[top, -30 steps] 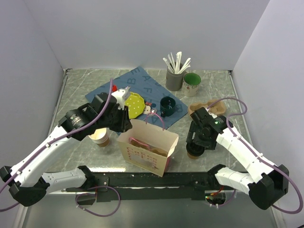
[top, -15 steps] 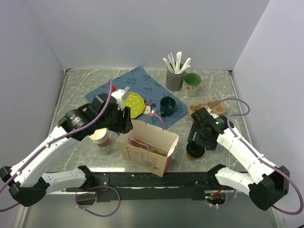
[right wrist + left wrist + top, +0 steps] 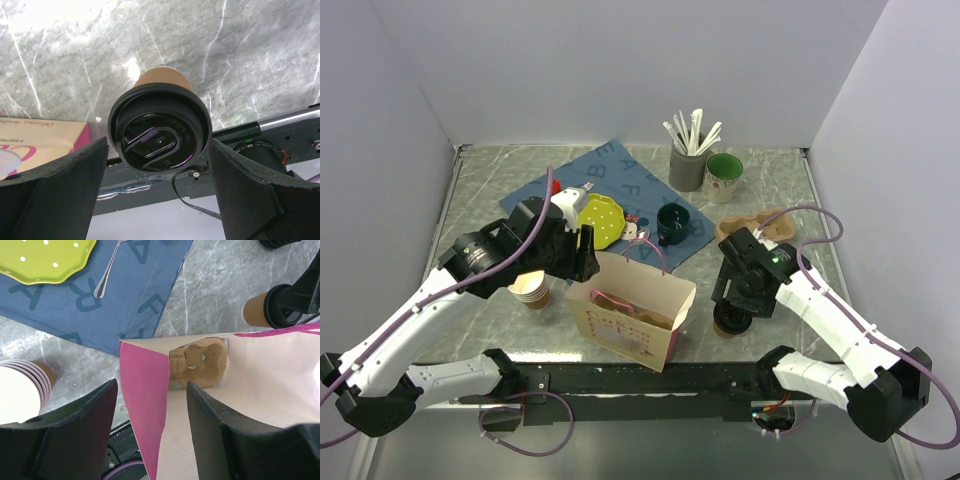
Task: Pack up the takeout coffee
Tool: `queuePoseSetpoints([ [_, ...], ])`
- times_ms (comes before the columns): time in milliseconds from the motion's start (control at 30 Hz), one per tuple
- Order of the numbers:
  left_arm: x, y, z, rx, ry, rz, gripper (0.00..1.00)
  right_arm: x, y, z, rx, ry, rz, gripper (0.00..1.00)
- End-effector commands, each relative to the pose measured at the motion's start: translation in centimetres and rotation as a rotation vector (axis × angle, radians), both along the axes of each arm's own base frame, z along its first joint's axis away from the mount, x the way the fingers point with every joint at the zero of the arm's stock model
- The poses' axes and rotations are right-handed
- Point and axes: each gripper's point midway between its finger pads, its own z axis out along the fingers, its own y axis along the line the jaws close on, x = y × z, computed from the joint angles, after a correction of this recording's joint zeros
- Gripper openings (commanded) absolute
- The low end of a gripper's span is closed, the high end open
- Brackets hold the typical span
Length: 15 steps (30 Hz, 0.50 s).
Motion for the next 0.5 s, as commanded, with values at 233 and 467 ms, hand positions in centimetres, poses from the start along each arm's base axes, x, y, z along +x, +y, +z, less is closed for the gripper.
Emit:
queuePoseSetpoints([
  [233,0.1,0.4,1.1,-0.009,-0.05,-0.006,0.64,-0.3,0.2,-0.9,-0.013,0.011,-0.016,0.85],
  [467,0.2,0.5,1.4,0.0,-0.06,-0.006,0.65,-0.4,0.4,-1.6,-0.029,0.031,-0.007,0.83],
])
